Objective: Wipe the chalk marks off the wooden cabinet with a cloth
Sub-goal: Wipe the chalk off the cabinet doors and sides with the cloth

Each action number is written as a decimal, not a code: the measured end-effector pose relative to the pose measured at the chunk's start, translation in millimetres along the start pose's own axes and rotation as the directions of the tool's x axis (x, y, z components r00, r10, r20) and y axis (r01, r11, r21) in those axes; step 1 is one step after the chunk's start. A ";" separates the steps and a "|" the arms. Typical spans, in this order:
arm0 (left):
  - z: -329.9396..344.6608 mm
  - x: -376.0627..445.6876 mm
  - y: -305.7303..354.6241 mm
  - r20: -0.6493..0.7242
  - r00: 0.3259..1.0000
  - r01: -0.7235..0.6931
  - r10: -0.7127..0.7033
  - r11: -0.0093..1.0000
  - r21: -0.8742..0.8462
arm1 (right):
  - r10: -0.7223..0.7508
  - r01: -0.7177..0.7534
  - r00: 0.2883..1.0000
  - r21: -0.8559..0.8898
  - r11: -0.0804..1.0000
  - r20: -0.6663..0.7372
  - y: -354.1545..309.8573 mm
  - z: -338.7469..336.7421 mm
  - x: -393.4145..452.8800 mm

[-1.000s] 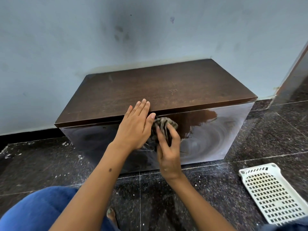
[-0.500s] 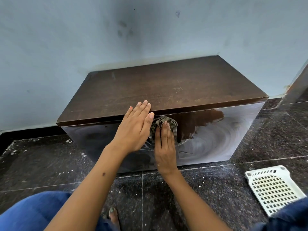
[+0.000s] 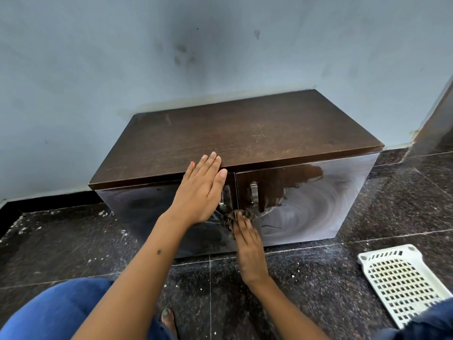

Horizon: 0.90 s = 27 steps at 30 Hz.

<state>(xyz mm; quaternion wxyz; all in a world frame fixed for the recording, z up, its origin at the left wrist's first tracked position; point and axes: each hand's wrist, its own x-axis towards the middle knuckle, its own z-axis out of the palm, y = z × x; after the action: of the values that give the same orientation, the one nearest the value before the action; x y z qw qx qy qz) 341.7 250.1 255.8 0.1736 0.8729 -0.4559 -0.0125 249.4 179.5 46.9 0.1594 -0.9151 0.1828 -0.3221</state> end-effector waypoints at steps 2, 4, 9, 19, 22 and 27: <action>-0.6 0.9 0.2 0.002 1.000 0.007 -0.007 1.000 -0.015 | 0.219 -0.208 0.975 0.222 0.953 -0.026 -8.4 -5.1 -4.4; -0.5 1.2 0.9 -0.003 1.000 0.007 -0.007 1.000 -0.019 | 0.695 -0.613 0.713 0.563 0.554 0.093 -28.7 -19.4 2.2; 1.2 1.0 2.7 -0.071 0.997 -0.006 0.014 0.993 0.114 | 0.779 -0.479 0.057 0.702 -0.527 0.624 -63.3 -61.0 33.9; 6.7 16.1 13.3 -0.118 0.991 -0.014 0.063 0.926 0.377 | 0.782 -0.241 0.592 0.882 0.405 -0.198 -64.2 -124.7 68.6; 11.7 23.8 15.9 -0.137 0.986 -0.026 0.091 0.911 0.412 | 0.519 -0.220 0.763 0.601 0.768 -0.385 -37.8 -108.2 73.2; 21.4 31.2 15.3 -0.176 0.978 -0.034 0.111 0.919 0.394 | 0.130 -0.109 0.883 0.072 0.991 -0.452 14.9 -76.3 70.9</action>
<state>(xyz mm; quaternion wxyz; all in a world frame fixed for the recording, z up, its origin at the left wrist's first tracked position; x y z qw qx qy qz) 344.0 210.8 244.8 0.0412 0.8694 -0.4622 0.1700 248.0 122.1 135.1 0.1518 -0.7974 0.2641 -0.5210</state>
